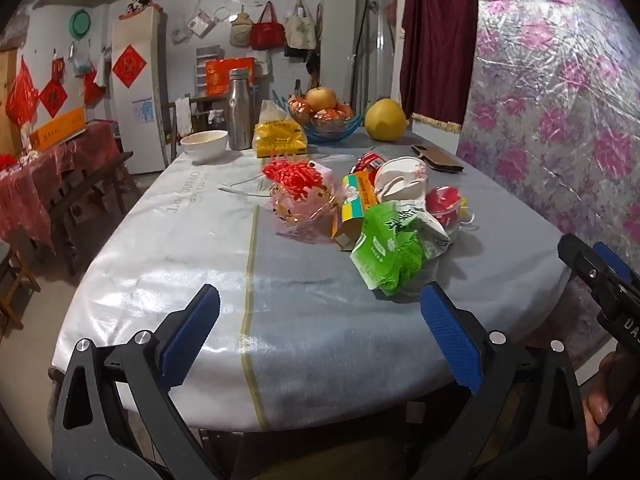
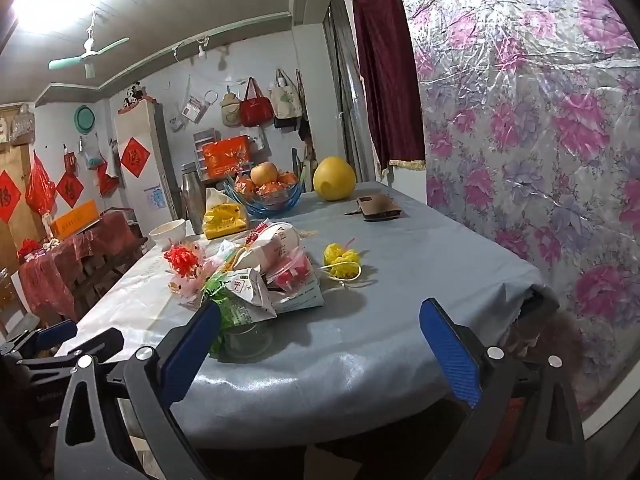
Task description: Collect trash
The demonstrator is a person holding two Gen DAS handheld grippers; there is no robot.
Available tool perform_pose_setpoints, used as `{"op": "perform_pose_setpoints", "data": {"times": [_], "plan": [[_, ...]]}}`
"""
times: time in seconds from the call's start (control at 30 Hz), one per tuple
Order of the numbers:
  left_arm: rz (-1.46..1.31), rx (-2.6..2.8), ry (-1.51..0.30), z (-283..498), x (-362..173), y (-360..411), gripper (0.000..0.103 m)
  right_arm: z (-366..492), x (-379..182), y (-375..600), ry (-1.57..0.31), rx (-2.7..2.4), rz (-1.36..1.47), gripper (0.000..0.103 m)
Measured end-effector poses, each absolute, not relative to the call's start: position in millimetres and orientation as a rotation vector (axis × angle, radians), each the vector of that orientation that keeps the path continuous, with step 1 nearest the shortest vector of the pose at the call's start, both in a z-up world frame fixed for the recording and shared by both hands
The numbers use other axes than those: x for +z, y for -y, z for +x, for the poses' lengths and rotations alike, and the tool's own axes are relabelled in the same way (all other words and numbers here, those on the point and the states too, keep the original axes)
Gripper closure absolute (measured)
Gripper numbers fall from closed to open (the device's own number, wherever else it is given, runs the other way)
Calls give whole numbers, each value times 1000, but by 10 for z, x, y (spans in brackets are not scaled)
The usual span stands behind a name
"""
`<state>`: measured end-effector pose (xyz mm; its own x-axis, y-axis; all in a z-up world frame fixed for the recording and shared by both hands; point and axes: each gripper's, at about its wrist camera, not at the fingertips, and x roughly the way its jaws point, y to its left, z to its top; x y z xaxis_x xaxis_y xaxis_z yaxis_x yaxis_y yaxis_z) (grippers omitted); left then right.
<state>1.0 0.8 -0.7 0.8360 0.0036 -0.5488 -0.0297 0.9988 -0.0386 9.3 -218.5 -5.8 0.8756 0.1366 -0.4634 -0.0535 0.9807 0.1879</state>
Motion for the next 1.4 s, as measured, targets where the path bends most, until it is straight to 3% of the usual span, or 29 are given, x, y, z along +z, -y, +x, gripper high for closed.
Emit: {"op": "perform_pose_setpoints", "data": {"times": [1.4], "plan": [[41, 55, -660, 139, -292, 74, 7, 237, -218, 2255, -538, 101, 201, 5]]}}
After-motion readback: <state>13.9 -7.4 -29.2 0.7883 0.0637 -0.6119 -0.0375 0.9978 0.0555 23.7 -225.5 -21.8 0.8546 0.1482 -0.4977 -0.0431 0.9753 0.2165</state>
